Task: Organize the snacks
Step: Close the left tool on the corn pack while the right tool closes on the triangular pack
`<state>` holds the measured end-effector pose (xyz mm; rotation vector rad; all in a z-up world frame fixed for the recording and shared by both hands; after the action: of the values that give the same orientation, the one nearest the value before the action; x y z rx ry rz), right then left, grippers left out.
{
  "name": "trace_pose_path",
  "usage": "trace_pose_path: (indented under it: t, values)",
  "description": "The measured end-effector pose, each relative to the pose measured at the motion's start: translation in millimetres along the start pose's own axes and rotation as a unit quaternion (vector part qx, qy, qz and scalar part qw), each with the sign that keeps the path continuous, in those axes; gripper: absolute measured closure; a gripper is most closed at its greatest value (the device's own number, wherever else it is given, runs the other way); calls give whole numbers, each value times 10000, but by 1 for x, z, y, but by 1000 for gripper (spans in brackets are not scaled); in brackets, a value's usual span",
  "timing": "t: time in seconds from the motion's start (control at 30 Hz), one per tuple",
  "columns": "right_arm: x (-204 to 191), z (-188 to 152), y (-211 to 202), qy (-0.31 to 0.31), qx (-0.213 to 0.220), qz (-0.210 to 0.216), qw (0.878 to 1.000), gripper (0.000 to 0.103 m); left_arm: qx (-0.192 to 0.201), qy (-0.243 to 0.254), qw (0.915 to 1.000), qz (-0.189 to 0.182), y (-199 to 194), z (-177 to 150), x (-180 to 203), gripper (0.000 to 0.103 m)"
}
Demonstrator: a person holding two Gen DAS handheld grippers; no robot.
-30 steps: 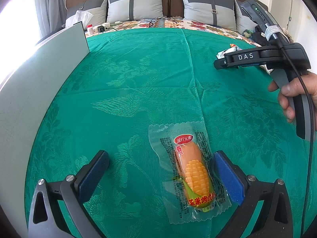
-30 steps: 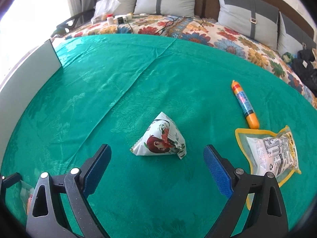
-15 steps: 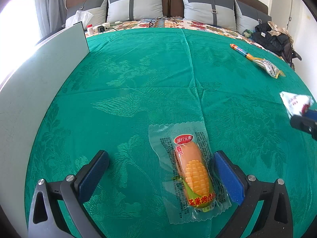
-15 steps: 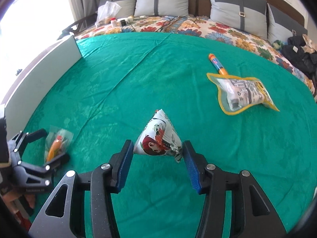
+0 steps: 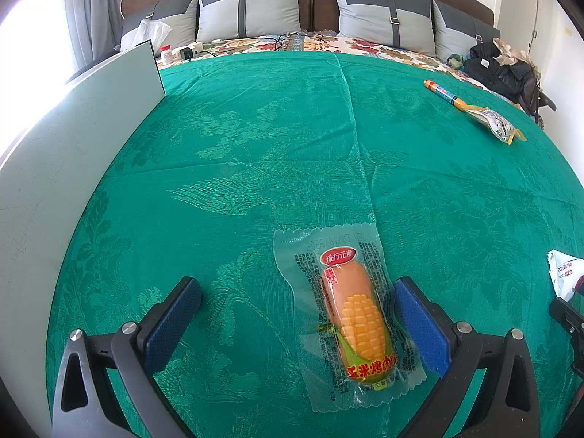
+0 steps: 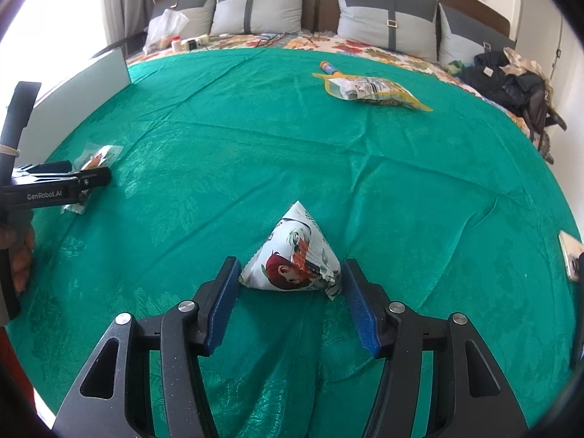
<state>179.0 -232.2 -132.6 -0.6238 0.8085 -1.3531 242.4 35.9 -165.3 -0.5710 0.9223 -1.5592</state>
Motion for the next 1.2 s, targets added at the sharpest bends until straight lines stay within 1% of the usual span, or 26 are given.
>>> trace_pose_path:
  t: [0.03,0.13,0.2,0.23,0.33,0.43,0.53,0.67,0.7,0.73,0.77,0.8,0.83,0.9,1.0,1.03,1.1,1.17,1.2]
  values:
    - [3,0,1,68,-16,0,10000,28,0,0,10000,0,0,0,0,0]
    - [5,1,2,105,-26,-106,9999,21,2,-3,10000,-5,0,0,0,0]
    - [7,1,3,162,-36,-122,9998,18,2,-1,10000,-16,0,-1,0,0]
    - [8,0,3,169,-36,-134,9998,17,3,38,10000,-41,0,-1,2,0]
    - [8,0,3,168,-35,-139,9998,17,38,428,9987,-281,-4,-8,2,0]
    - [8,0,3,168,-35,-140,9998,17,30,426,9986,-316,-9,-16,-8,0]
    - [8,0,3,170,-36,-137,9998,17,-12,423,9986,-304,-12,-20,-8,0]
    - [8,1,3,169,-36,-138,9998,17,-138,728,9958,-547,-12,-15,8,1]
    - [8,1,3,169,-36,-138,9998,17,-135,846,9945,-609,-13,-14,12,6]
    - [8,1,3,168,-36,-139,9998,17,-111,929,9933,-676,-16,-12,16,19]
    - [8,1,3,169,-36,-139,9998,17,-77,999,9924,-709,-19,-10,19,29]
    - [8,1,3,169,-36,-139,9998,17,-63,1035,9922,-693,-22,-8,20,55]
    - [8,1,3,169,-36,-139,9998,17,-108,1013,9917,-782,-23,-7,21,60]
    - [8,1,3,170,-37,-139,9998,16,-170,886,9924,-841,-27,-10,19,63]
    - [8,1,3,172,-36,-138,9998,16,-164,415,9935,-1047,-37,-20,13,67]
    - [8,1,3,173,-37,-134,9998,16,-135,234,9932,-1129,-42,-23,10,69]
    - [8,0,3,187,-44,-98,9998,16,-120,-65,9921,-1249,-51,-31,6,71]
    - [8,0,4,194,-53,-74,9998,15,-125,-205,9912,-1303,-58,-40,3,72]
    - [7,-1,4,161,-72,-50,9998,13,-119,-217,9913,-1293,-60,-45,2,73]
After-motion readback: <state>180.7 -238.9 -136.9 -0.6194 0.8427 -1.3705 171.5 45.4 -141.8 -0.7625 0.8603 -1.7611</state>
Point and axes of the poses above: each gripper's, at about its wrist camera, not at the fingertips, and y roughly the way its jaws point, x to its right, z to its top, the point moved 6 cm from there along y, roughly the way its jaws point, and after that the axes turned 14 degrees about y, right-handed, at the moved point
